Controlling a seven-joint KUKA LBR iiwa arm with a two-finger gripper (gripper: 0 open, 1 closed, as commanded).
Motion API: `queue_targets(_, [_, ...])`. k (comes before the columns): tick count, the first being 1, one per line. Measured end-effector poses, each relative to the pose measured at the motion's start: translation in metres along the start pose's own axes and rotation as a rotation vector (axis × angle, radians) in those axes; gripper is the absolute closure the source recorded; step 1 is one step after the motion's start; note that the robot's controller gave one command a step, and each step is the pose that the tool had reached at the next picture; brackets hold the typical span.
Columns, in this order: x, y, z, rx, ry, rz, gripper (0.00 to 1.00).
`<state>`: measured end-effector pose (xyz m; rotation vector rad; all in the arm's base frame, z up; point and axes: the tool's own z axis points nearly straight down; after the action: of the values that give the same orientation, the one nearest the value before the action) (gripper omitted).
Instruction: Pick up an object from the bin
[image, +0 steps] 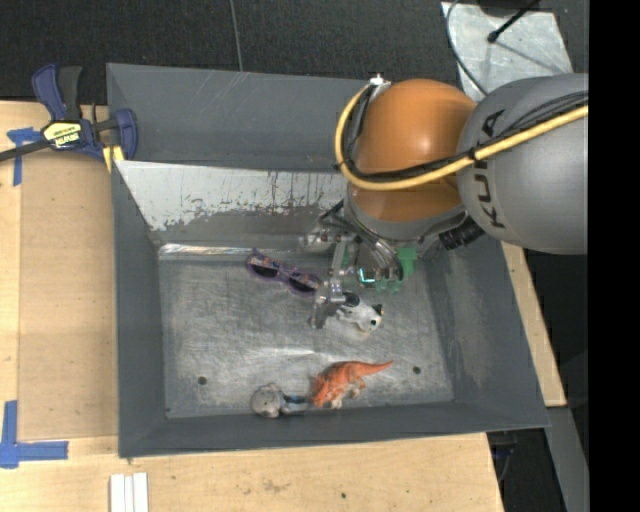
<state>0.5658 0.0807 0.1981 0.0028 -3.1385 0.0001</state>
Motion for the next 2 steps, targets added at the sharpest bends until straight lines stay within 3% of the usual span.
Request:
queue_targets(1, [-0.002,0.000,-0.003,-0.001,-0.006,0.002,0.00])
queue_targets(2, [0.030,-0.032,0.061,-0.001,-0.010,0.004,0.00])
